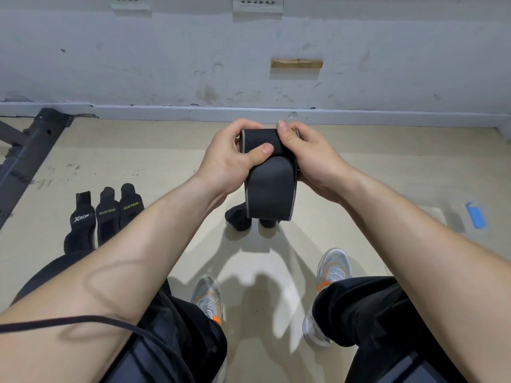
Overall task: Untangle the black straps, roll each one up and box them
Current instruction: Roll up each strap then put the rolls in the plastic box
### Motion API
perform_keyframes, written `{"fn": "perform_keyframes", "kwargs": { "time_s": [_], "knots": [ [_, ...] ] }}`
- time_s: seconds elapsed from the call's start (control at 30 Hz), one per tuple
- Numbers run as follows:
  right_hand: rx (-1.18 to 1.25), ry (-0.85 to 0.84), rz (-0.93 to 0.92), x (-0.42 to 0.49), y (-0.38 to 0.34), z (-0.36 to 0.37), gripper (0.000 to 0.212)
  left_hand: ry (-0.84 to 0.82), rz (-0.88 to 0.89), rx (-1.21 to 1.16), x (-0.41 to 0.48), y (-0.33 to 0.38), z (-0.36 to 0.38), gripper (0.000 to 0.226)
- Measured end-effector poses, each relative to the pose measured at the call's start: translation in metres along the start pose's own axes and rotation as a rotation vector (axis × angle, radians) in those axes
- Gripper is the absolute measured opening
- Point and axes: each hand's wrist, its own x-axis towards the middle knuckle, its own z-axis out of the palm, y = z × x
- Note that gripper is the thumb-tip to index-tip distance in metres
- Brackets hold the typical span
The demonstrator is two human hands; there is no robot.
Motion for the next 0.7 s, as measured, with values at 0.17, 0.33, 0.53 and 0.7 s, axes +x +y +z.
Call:
{"fn": "perform_keyframes", "kwargs": {
  "time_s": [0.17, 0.33, 0.53, 0.7],
  "knots": [
    [0.016, -0.002, -0.115, 0.002, 0.005, -0.004, 0.006, -0.089, -0.187, -0.237, -0.002, 0.003, -0.003, 0.029],
    [-0.086, 0.037, -0.194, 0.001, 0.006, -0.003, 0.005, -0.198, -0.392, -0.383, -0.006, 0.009, -0.004, 0.023],
    [-0.156, 0.065, -0.221, -0.002, 0.007, 0.0, 0.014, -0.207, -0.451, -0.475, -0.008, 0.02, -0.005, 0.024],
    [-0.147, 0.016, -0.2, -0.005, 0.003, 0.002, 0.019, -0.099, -0.388, -0.377, -0.006, 0.015, -0.005, 0.019]
  ]
}}
